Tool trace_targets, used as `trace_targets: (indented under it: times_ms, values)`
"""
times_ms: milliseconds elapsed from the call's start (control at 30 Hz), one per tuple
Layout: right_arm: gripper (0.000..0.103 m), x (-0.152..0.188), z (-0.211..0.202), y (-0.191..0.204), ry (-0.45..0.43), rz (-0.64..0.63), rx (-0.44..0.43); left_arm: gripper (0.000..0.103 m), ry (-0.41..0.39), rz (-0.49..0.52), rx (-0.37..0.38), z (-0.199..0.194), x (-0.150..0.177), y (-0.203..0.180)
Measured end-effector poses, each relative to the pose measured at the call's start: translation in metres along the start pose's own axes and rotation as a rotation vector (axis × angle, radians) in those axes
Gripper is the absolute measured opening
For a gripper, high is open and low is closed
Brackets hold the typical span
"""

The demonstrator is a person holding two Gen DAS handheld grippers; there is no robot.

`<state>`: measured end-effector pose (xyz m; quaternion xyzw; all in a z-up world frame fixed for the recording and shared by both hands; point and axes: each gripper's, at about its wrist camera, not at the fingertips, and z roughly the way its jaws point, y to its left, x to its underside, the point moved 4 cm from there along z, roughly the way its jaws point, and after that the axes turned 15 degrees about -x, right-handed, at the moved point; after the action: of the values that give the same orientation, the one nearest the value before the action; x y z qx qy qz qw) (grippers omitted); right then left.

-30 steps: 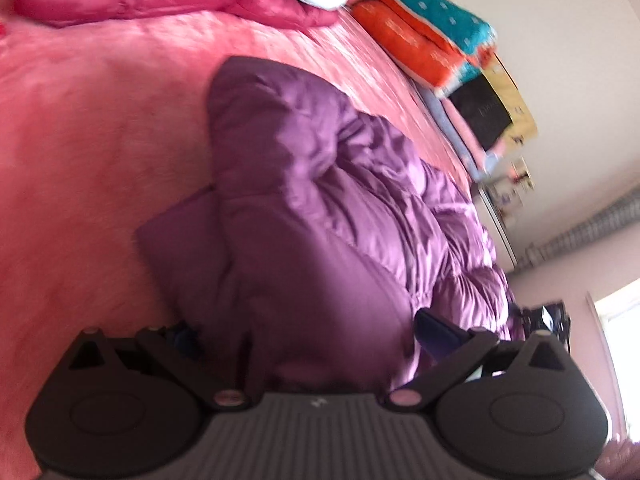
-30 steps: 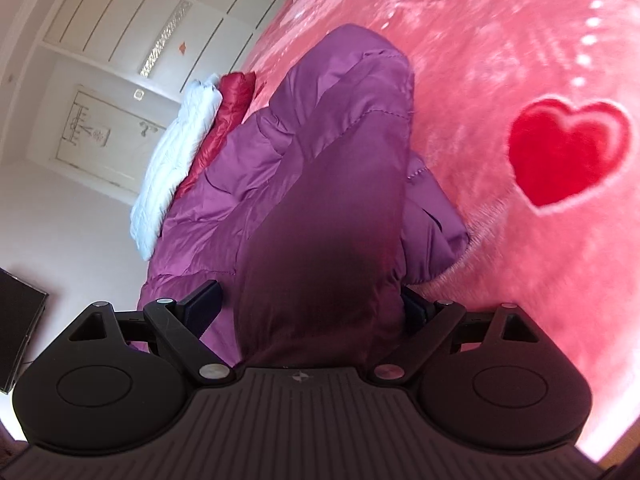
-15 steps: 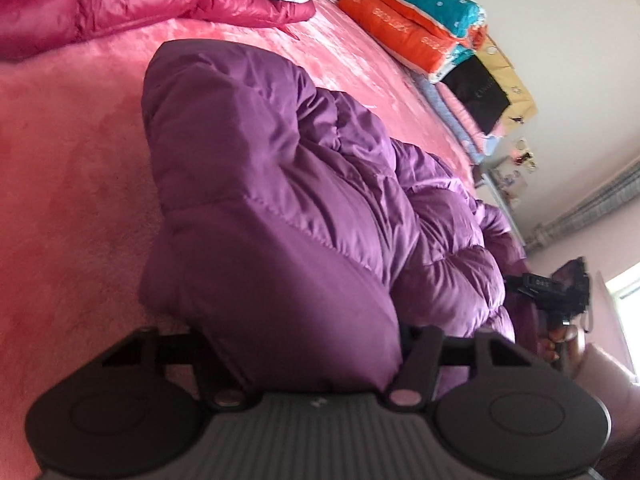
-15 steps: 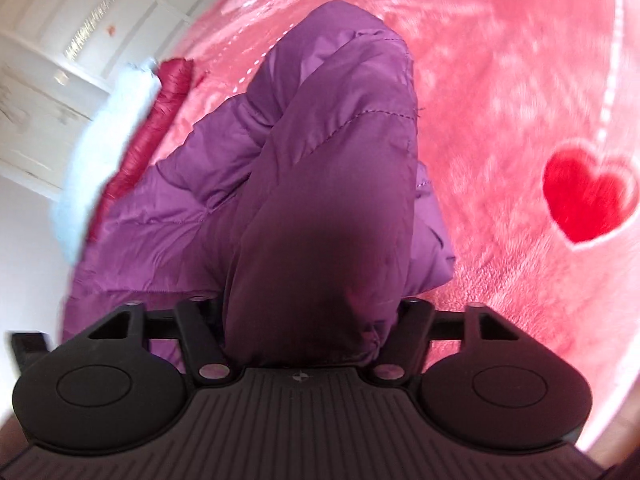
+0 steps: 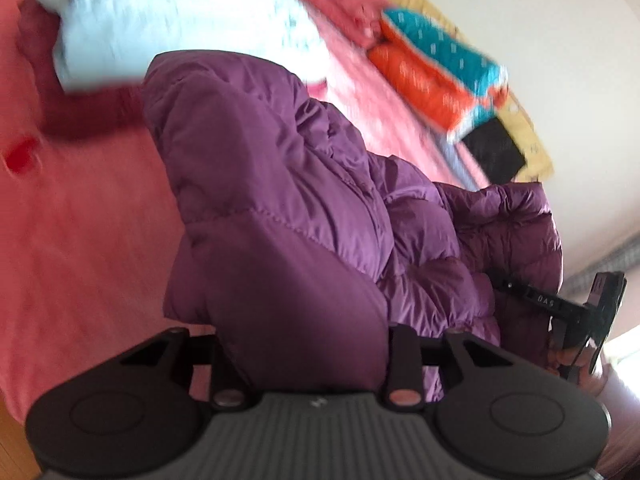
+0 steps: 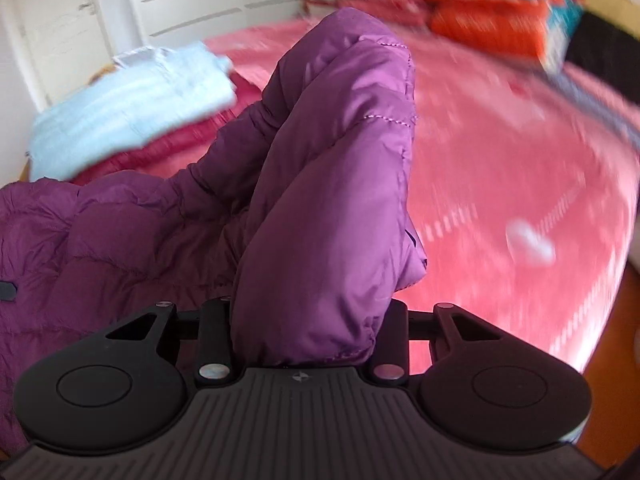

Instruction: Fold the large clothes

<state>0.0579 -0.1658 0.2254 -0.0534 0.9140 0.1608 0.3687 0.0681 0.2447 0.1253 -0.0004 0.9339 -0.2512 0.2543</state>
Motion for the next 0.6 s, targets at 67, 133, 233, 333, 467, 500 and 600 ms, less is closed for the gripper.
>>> trace_targets:
  times_ms: [67,133,233,333,467,500,600]
  values:
    - [0.048,-0.035,0.004,0.015,-0.027,-0.040,-0.016,0.034,-0.054,-0.023,0.001,-0.017,-0.014,0.003]
    - [0.048,-0.069,0.011,0.032,-0.062,-0.093,-0.029,0.034,-0.112,-0.050,0.000,-0.031,-0.031,0.008]
    - [0.048,-0.119,0.025,0.057,-0.119,-0.175,-0.052,0.034,-0.193,-0.077,-0.016,-0.043,-0.059,0.016]
    - [0.048,-0.162,0.044,0.085,-0.177,-0.278,-0.060,0.034,-0.274,-0.117,-0.034,-0.053,-0.090,0.033]
    - [0.048,-0.205,0.081,0.122,-0.237,-0.429,-0.048,0.034,-0.359,-0.226,-0.058,-0.048,-0.119,0.061]
    - [0.048,-0.212,0.091,0.131,-0.246,-0.464,-0.041,0.034,-0.377,-0.261,-0.059,-0.044,-0.125,0.070]
    - [0.048,-0.223,0.119,0.157,-0.276,-0.571,-0.034,0.035,-0.420,-0.340,-0.105,-0.025,-0.135,0.093]
